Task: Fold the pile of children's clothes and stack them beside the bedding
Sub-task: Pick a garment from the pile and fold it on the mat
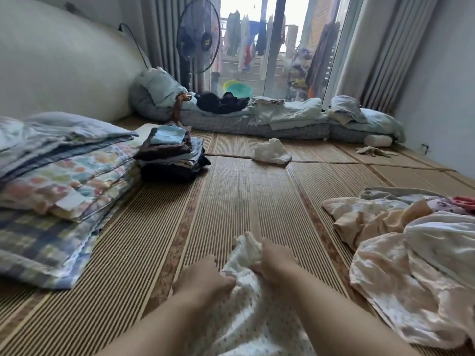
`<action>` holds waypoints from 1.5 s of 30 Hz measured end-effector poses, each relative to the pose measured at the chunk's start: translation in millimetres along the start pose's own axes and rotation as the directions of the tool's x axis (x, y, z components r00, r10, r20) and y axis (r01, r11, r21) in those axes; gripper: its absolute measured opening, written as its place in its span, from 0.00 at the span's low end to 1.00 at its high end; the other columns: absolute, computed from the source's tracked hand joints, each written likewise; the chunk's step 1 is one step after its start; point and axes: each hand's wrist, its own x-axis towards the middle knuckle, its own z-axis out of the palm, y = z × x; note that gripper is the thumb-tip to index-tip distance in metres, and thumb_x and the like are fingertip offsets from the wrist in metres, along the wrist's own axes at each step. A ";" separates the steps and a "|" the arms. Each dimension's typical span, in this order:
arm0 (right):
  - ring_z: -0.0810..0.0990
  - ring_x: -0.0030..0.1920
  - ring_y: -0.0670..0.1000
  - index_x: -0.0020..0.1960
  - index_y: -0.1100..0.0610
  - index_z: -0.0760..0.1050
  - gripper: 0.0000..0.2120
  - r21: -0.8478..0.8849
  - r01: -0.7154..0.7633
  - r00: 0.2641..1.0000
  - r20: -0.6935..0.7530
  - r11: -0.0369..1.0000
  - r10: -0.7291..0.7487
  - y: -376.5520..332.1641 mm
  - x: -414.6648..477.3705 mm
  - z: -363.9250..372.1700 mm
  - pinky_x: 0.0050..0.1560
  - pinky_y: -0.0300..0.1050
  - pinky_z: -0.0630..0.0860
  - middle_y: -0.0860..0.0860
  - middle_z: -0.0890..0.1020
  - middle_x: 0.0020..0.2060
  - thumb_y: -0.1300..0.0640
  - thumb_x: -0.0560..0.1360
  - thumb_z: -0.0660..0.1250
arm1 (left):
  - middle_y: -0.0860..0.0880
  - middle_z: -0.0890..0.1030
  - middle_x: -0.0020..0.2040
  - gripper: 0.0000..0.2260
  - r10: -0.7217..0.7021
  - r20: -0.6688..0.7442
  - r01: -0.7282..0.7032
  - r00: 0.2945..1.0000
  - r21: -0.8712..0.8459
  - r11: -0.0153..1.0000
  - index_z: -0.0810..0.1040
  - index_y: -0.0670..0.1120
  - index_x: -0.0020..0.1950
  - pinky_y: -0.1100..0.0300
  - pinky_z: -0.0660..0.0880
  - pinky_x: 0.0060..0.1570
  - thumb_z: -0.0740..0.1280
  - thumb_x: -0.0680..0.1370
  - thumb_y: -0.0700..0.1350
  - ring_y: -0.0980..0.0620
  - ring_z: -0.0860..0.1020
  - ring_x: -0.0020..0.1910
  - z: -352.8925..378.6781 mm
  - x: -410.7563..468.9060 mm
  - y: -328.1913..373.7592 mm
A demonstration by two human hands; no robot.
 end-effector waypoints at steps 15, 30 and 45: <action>0.80 0.35 0.48 0.35 0.51 0.79 0.11 0.942 0.223 0.879 -0.084 0.249 -0.469 8.4 -106.4 -166.2 0.33 0.41 0.77 0.51 0.80 0.34 0.65 0.62 0.64 | 0.40 0.81 0.49 0.29 0.554 0.196 -0.232 0.810 -0.760 0.608 0.72 0.48 0.60 0.53 0.80 0.45 0.78 0.62 0.41 0.43 0.83 0.46 -89.8 -50.3 44.6; 0.78 0.42 0.44 0.57 0.42 0.76 0.32 0.464 0.649 0.733 -0.167 0.603 -0.660 -23.8 -203.2 -257.8 0.43 0.39 0.77 0.48 0.81 0.44 0.75 0.64 0.70 | 0.50 0.80 0.55 0.31 0.631 0.407 -0.259 0.660 -0.666 0.700 0.71 0.59 0.67 0.47 0.77 0.55 0.74 0.65 0.46 0.50 0.79 0.52 -139.0 -117.7 88.0; 0.64 0.22 0.40 0.31 0.54 0.66 0.19 0.117 0.529 0.810 -0.365 0.841 -0.459 3.7 -188.2 -263.1 0.23 0.31 0.61 0.41 0.66 0.21 0.46 0.71 0.71 | 0.49 0.76 0.37 0.07 0.570 -0.191 -0.599 0.799 -0.170 0.783 0.74 0.48 0.40 0.63 0.68 0.32 0.69 0.77 0.41 0.51 0.73 0.35 -183.5 -111.0 56.2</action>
